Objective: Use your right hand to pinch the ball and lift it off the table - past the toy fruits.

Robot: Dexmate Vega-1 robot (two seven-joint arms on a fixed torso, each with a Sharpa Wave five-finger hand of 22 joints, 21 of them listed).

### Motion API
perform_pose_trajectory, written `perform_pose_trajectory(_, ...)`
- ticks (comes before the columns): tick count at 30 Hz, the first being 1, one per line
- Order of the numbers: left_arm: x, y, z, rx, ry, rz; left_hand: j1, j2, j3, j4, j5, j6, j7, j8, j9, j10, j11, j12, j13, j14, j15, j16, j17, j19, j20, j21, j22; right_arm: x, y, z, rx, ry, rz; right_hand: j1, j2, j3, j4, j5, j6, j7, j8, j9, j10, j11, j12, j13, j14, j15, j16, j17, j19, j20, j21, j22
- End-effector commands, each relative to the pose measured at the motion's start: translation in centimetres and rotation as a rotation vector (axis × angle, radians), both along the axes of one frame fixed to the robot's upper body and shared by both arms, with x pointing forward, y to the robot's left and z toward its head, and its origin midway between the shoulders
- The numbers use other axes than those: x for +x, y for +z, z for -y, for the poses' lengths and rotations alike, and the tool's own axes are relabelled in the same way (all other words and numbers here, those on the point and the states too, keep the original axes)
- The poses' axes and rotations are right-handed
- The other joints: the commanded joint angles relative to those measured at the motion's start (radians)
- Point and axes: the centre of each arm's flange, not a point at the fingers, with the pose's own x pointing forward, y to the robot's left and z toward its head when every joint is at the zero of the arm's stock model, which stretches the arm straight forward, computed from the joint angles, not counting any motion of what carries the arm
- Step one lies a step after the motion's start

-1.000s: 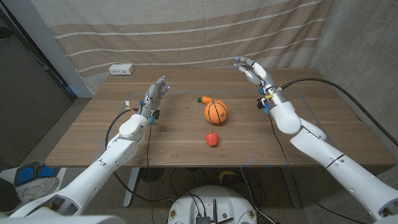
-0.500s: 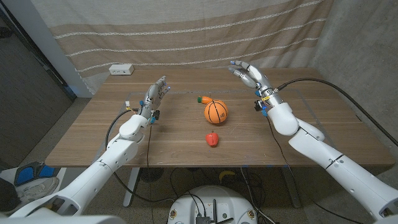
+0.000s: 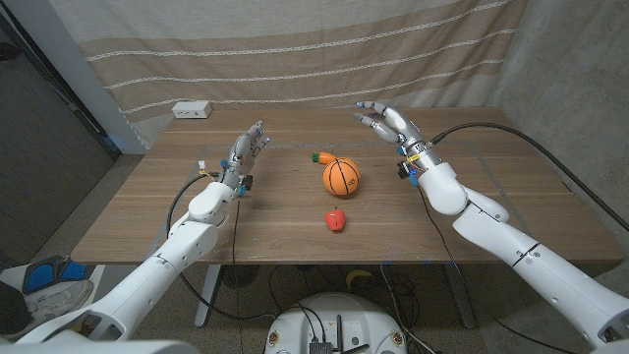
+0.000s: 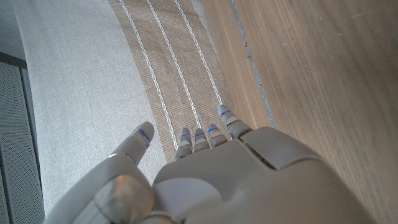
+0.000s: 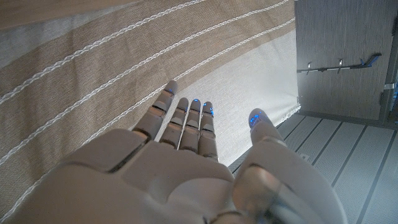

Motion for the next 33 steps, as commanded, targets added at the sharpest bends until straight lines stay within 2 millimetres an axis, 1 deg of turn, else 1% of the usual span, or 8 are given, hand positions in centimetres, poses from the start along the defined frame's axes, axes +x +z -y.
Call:
perform_pose_trajectory(1, -0.3, 0.0, -0.1, -0.001, -0.001, 0.003, -0.008, 0.033, 0.004, -0.005, -0.003, 0.001, -0.009, 0.003, 0.004, -0.006, -0.002, 0.004, 0.005, -0.006, -0.004, 0.005, 0.002, 0.01, 0.001, -0.001, 0.004, 0.1, -0.6, -1.2, -0.046, -0.008, -0.019, 0.012, 0.001, 0.002, -0.006, 0.007, 0.0, -0.008, 0.004, 0.002, 0.003, -0.009, 0.003, 0.001, 0.01, -0.006, 0.006, 0.002, 0.009, 0.005, -0.001, 0.004)
perform_pose_trajectory(16, -0.3, -0.1, -0.2, -0.001, -0.01, 0.005, -0.01, 0.033, 0.005, -0.008, -0.003, 0.004, -0.009, 0.004, 0.004, -0.005, 0.0, 0.005, 0.005, -0.005, -0.003, 0.005, 0.002, 0.011, 0.001, -0.002, 0.004, -0.1, -1.1, -2.2, -0.087, -0.037, -0.037, 0.016, 0.001, 0.003, -0.009, 0.009, 0.002, -0.01, 0.003, 0.002, 0.005, -0.008, 0.003, 0.001, 0.01, -0.008, 0.006, -0.001, 0.011, 0.004, -0.002, 0.005)
perform_pose_trajectory(27, -0.3, -0.1, -0.4, 0.006, -0.013, 0.008, -0.012, 0.034, 0.005, -0.009, -0.003, 0.006, -0.009, 0.004, 0.004, -0.006, 0.0, 0.005, 0.005, -0.005, -0.003, 0.005, 0.002, 0.011, 0.001, -0.002, 0.004, 0.3, -1.6, -3.3, -0.126, -0.066, -0.054, 0.019, 0.002, 0.004, -0.011, 0.01, 0.002, -0.011, 0.002, 0.002, 0.001, -0.016, 0.001, 0.001, 0.005, -0.013, 0.005, -0.002, 0.008, 0.003, -0.004, 0.005)
perform_pose_trajectory(33, -0.3, -0.2, -0.6, 0.007, -0.014, 0.007, -0.013, 0.034, 0.006, -0.011, -0.003, 0.007, -0.009, 0.004, 0.004, -0.005, -0.002, 0.005, 0.005, -0.004, -0.004, 0.005, 0.002, 0.011, 0.001, -0.002, 0.004, 0.3, -1.8, -3.7, -0.157, -0.091, -0.079, 0.026, -0.002, 0.005, -0.015, 0.012, -0.014, -0.024, -0.004, 0.003, -0.017, -0.022, -0.006, 0.0, -0.007, -0.016, -0.001, -0.006, 0.001, 0.008, -0.008, 0.005)
